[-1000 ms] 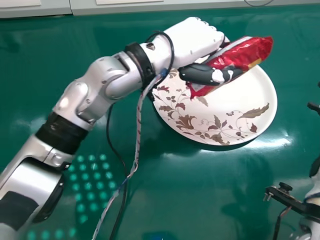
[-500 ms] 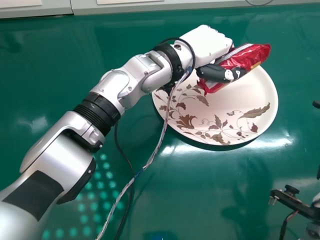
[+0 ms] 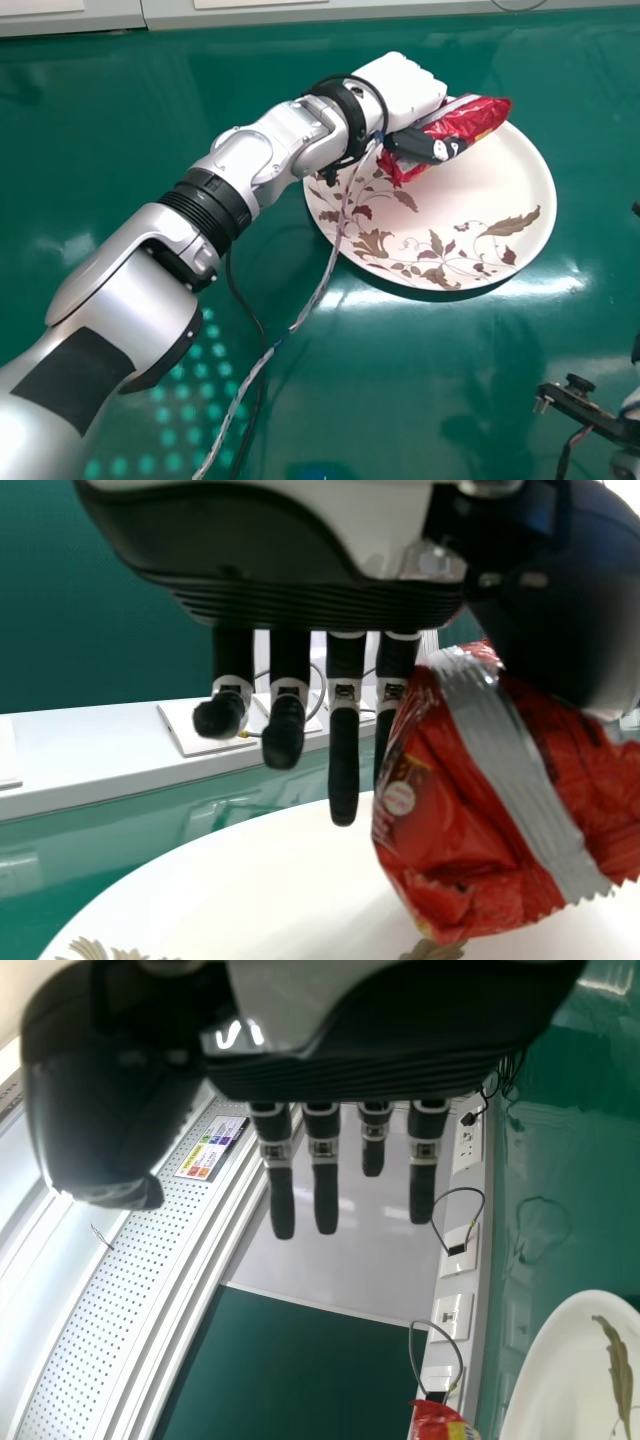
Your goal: Pick up biscuit and place it in the plate
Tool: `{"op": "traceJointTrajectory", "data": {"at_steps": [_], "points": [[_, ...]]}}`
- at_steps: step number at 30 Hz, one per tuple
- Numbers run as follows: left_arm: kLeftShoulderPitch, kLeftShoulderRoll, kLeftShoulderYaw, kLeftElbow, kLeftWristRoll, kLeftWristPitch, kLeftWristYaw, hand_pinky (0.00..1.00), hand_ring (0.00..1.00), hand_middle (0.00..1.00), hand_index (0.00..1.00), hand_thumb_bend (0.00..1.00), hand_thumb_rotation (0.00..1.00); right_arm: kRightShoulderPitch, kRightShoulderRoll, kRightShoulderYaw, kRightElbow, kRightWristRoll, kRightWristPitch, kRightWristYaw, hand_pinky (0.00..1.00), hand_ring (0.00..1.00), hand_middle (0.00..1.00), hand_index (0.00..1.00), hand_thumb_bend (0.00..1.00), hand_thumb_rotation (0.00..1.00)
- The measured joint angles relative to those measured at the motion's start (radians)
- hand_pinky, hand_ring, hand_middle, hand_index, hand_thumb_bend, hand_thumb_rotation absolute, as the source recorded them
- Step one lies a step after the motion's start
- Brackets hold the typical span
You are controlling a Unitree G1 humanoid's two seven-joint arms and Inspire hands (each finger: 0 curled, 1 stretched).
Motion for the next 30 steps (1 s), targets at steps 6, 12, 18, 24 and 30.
{"op": "traceJointTrajectory", "data": {"at_steps": [6, 12, 18, 24, 30], "points": [[-0.009, 0.029, -0.03, -0.004, 0.017, -0.004, -0.002, 0.09, 0.16, 0.47, 0.49, 0.51, 0.0, 0.001, 0.0, 0.005, -0.001, -0.005, 0.001, -0.001, 0.72, 0.8, 0.8, 0.77, 0.66, 0.33], [-0.009, 0.051, -0.032, -0.024, 0.017, -0.011, -0.016, 0.08, 0.14, 0.47, 0.48, 0.51, 0.0, -0.002, 0.0, 0.015, -0.001, -0.007, 0.012, -0.01, 0.7, 0.78, 0.8, 0.76, 0.67, 0.32], [-0.009, 0.055, -0.033, -0.028, 0.014, -0.038, -0.006, 0.16, 0.24, 0.44, 0.51, 0.5, 0.0, -0.001, -0.001, 0.025, -0.001, -0.005, 0.016, -0.011, 0.72, 0.8, 0.81, 0.77, 0.69, 0.35], [-0.009, 0.063, -0.021, -0.028, -0.026, -0.125, 0.01, 0.46, 0.6, 0.71, 0.84, 0.71, 0.73, -0.001, -0.002, 0.035, -0.012, -0.011, 0.031, -0.019, 0.65, 0.76, 0.81, 0.77, 0.68, 0.34], [-0.009, 0.071, -0.011, -0.022, -0.042, -0.175, 0.06, 0.59, 0.73, 0.82, 0.94, 0.9, 0.85, -0.002, -0.002, 0.04, -0.012, -0.031, 0.032, -0.029, 0.68, 0.78, 0.81, 0.78, 0.67, 0.35]]}}
